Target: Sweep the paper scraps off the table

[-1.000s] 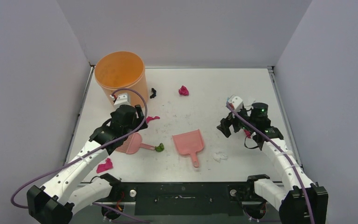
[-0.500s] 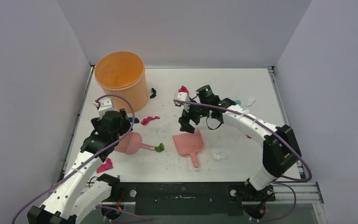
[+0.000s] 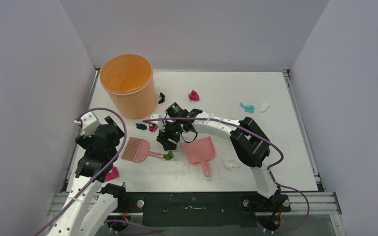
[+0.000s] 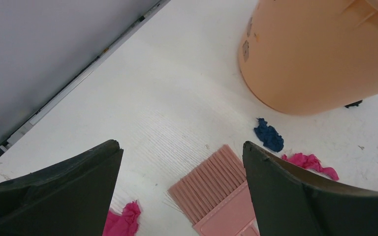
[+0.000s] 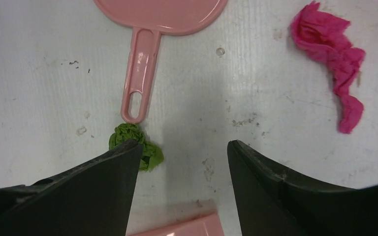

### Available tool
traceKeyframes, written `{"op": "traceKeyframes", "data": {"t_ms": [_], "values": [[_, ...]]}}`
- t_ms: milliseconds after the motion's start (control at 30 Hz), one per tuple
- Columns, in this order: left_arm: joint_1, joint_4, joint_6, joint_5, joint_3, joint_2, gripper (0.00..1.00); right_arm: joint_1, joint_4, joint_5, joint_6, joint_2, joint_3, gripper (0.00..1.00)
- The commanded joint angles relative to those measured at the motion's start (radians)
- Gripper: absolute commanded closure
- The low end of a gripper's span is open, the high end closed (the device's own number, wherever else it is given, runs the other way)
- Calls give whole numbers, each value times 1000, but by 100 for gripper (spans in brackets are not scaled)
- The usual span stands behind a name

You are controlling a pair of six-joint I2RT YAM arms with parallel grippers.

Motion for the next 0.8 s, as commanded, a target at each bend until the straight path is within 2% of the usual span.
{"op": "traceKeyframes", "data": {"t_ms": [0,300,633,767], "values": [[5,61,48,80,0,-61,8,53,35,52,8,48,65,34],[-1,39,37,67,19,-61,7,113,-9,75,66,181,195,35],[-4,47,41,65,16,-83,7,152,4,180,72,190,154,40],[-4,49,41,66,16,-85,7,165,15,236,103,178,140,29]]}}
